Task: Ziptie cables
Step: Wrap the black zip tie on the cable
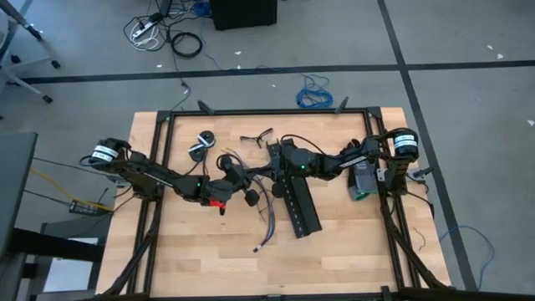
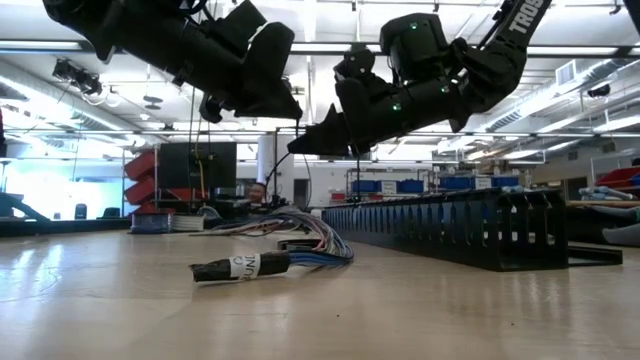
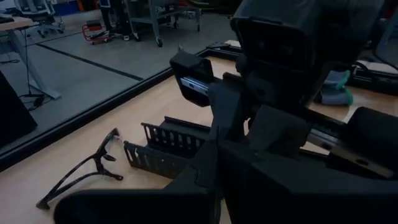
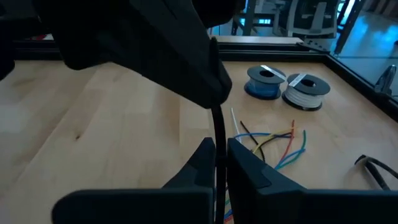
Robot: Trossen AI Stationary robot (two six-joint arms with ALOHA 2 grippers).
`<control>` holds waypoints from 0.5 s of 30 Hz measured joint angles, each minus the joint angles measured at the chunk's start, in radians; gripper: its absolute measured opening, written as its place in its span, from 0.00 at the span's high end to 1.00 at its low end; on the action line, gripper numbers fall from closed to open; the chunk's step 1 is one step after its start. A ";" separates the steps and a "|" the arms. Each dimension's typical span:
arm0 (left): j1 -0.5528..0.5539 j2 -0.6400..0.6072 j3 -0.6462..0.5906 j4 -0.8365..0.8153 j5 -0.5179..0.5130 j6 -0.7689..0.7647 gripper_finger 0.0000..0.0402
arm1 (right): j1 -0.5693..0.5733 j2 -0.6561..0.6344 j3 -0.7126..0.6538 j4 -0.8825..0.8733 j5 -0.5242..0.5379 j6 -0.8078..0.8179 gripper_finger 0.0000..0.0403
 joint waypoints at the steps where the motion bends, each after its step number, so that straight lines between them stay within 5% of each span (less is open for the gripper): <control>1: 0.000 -0.003 0.000 0.002 0.000 0.001 1.00 | 0.000 0.000 0.000 -0.003 0.000 0.000 0.97; 15: -0.011 -0.045 0.000 0.014 -0.032 0.041 1.00 | -0.011 0.000 0.000 -0.086 -0.033 -0.007 0.97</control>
